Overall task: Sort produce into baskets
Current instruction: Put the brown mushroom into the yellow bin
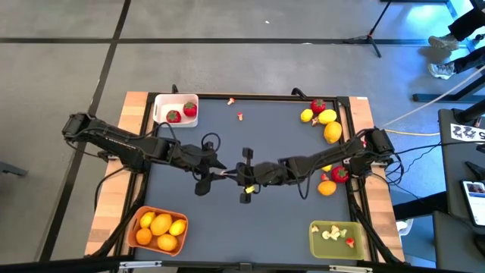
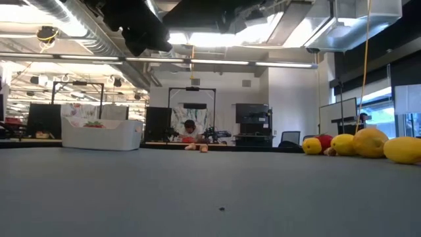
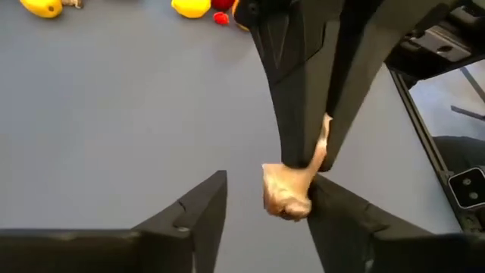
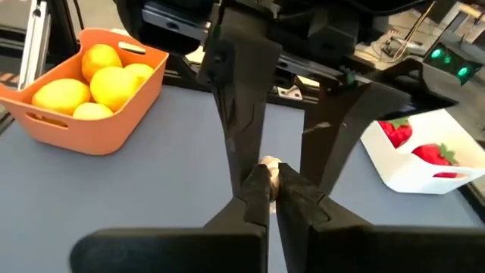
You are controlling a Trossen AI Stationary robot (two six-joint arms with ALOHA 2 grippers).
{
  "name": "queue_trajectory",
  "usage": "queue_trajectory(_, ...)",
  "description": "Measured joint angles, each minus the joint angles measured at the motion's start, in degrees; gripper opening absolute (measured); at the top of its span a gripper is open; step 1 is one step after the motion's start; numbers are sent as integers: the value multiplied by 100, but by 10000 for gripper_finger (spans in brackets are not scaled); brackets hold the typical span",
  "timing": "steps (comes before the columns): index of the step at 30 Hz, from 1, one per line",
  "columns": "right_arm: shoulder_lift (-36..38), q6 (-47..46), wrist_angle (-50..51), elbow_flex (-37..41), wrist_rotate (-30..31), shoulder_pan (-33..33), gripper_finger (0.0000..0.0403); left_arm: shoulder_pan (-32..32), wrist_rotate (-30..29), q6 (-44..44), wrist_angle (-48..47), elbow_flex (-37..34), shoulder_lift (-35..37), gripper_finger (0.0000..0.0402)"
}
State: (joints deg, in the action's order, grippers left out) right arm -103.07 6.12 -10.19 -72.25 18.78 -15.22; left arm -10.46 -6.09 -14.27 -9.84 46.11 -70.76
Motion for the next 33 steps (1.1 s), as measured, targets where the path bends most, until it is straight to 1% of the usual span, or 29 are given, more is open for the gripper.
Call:
queue_trajectory(2,19,30,42,0,138,-60,11,-41,-15,91,-64,0,1,181)
queue_trajectory(5,221,8,405,2,271,-155,15,-89,-24,259,-75,0,0,191)
queue_trajectory(10,631,-157,1346,2,637,-457,15,-156,-22,225,-150,0,0,194)
queue_trajectory(13,904,-461,1978,0,776,-636,15,-157,-21,176,-182,0,0,194)
queue_trajectory(18,1230,-1196,3038,0,776,-1000,15,-155,-21,138,-166,0,0,194)
queue_trajectory(24,1301,-2064,4127,0,759,-1504,15,-151,-43,94,-154,0,0,194)
queue_trajectory(33,1302,-4105,5500,0,721,-2247,15,-151,-50,89,-152,0,0,194)
